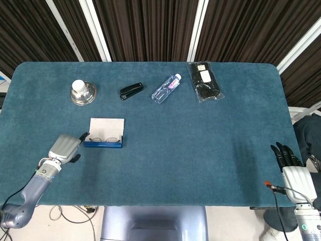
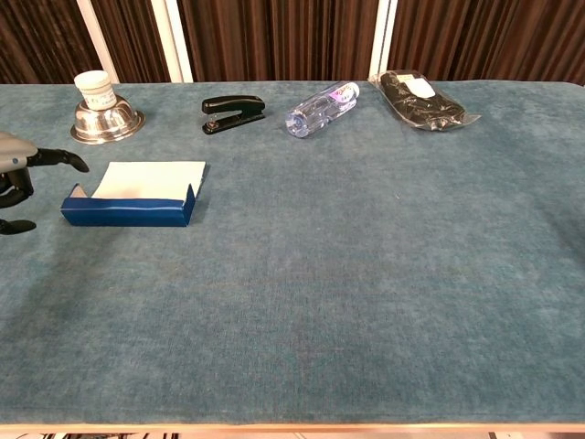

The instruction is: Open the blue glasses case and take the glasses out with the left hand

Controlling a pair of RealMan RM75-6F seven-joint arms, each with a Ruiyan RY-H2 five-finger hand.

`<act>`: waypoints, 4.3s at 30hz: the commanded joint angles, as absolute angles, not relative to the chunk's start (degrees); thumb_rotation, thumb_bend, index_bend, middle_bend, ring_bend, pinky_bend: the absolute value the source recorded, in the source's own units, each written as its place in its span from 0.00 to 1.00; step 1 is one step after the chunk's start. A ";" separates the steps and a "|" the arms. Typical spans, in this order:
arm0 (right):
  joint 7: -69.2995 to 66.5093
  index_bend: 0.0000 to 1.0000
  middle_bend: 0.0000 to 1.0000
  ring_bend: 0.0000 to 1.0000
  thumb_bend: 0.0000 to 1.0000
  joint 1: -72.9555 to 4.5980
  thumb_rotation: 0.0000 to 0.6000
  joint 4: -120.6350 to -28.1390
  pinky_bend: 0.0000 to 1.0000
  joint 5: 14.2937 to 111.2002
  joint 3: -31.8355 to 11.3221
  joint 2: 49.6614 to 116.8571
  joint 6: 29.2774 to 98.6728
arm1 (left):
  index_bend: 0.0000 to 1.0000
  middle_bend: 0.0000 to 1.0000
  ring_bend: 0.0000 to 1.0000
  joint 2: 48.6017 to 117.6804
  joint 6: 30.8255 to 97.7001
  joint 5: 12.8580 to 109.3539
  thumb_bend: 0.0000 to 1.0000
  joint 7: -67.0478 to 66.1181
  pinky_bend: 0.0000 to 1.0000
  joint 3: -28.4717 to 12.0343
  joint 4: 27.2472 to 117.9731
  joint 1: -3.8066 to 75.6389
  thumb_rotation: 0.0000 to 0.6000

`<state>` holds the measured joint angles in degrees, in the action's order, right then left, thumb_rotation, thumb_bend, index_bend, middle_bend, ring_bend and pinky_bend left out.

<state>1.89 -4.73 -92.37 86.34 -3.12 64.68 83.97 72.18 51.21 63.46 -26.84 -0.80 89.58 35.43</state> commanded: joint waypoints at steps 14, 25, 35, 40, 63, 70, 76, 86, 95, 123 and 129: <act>2.04 0.00 0.00 0.00 0.11 -4.67 1.00 -92.39 0.23 86.29 -3.11 64.67 84.01 | 0.17 0.84 0.76 73.40 50.69 59.38 0.30 -30.60 0.83 0.74 89.99 35.82 1.00; 2.09 0.00 0.00 0.00 0.11 -4.64 1.00 -92.46 0.23 86.20 -3.16 64.68 84.05 | 0.19 0.84 0.76 69.93 50.21 59.26 0.30 -31.68 0.83 3.00 95.42 35.49 1.00; 2.16 0.00 0.00 0.00 0.11 -4.66 1.00 -92.58 0.23 86.15 -3.24 64.69 84.09 | 0.20 0.84 0.76 67.11 49.77 61.37 0.30 -33.20 0.83 5.21 102.28 35.76 1.00; 2.13 0.00 0.00 0.00 0.11 -4.66 1.00 -92.57 0.23 86.09 -3.23 64.71 84.01 | 0.20 0.84 0.76 67.32 49.73 62.20 0.30 -33.46 0.83 5.14 104.51 36.34 1.00; 1.68 0.00 0.00 0.00 0.11 -4.66 1.00 -92.58 0.23 86.11 -3.20 64.63 83.93 | 0.19 0.85 0.76 72.83 50.11 57.27 0.30 -39.41 0.83 3.29 108.37 41.51 1.00; 1.55 0.00 0.00 0.00 0.11 -4.61 1.00 -92.57 0.23 86.11 -3.17 64.61 83.95 | 0.17 0.85 0.76 74.96 50.74 54.99 0.30 -41.14 0.83 2.53 107.97 43.19 1.00; 1.40 0.00 0.00 0.00 0.11 -4.67 1.00 -92.66 0.23 86.02 -3.24 64.55 83.85 | 0.14 0.85 0.76 77.11 51.12 51.85 0.30 -42.47 0.83 1.57 106.53 44.81 1.00; 1.08 0.00 0.00 0.00 0.11 -4.67 1.00 -92.74 0.23 85.94 -3.19 64.43 83.70 | 0.14 0.86 0.77 78.52 53.40 50.44 0.30 -41.38 0.84 -0.11 107.71 46.20 1.00; 1.14 0.00 0.00 0.00 0.11 -4.67 1.00 -92.79 0.23 86.09 -3.15 64.44 83.75 | 0.15 0.86 0.78 78.04 60.64 58.67 0.18 -39.84 0.84 -0.50 105.65 43.79 1.00; -0.07 0.00 0.00 0.00 0.11 -4.81 1.00 -93.32 0.23 85.21 -3.40 64.05 83.05 | 0.17 0.86 0.78 90.05 58.34 51.56 0.18 -44.12 0.84 -4.47 92.82 48.80 1.00; -0.13 0.00 0.00 0.00 0.11 -4.78 1.00 -93.38 0.23 85.19 -3.38 64.04 83.06 | 0.19 0.87 0.79 92.35 59.50 52.34 0.22 -42.73 0.85 -5.38 90.59 48.80 1.00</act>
